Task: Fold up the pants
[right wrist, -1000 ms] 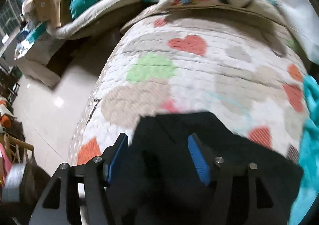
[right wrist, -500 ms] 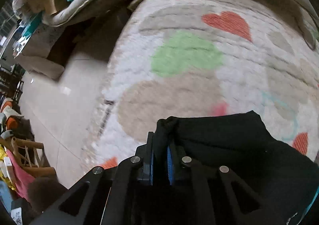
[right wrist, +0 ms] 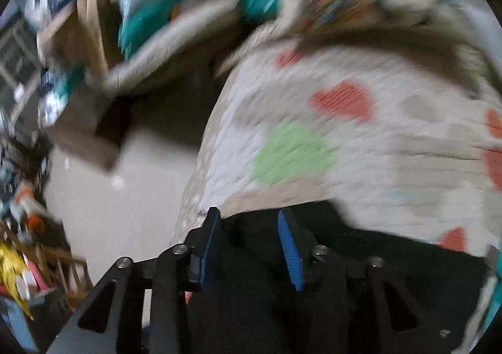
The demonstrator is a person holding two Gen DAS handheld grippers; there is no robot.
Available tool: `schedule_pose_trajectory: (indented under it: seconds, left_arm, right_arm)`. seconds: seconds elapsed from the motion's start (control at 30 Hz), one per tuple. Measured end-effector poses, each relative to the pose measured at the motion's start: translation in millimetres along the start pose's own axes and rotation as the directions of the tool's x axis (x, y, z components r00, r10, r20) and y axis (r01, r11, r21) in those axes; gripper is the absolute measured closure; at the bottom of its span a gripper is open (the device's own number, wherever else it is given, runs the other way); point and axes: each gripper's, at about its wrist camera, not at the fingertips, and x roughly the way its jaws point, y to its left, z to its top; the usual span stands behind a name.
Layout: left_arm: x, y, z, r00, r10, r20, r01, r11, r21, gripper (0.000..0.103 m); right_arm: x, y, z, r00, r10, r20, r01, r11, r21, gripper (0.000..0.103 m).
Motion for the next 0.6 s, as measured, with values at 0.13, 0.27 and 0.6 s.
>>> schedule_pose_trajectory:
  seconds: [0.13,0.27,0.6]
  left_arm:
    - [-5,-6,7,0.999,0.022,0.036,-0.023,0.999,0.038,0.064]
    - [4,-24,-1,1.000,0.024,0.019,-0.025,0.997,0.070,0.064]
    - [-1,-36,-24,0.998,0.062,0.014,-0.064,0.991,0.115,0.064]
  right_arm:
    - [-57,-60,-34,0.993,-0.085,0.077,0.079,0.994,0.079,0.056]
    - [-64,-106,-87,0.998,-0.046,0.037,0.036,0.973,0.227,0.056]
    - [-8,-85,-116,0.995,0.103,0.001,-0.099,0.959,0.266,0.056]
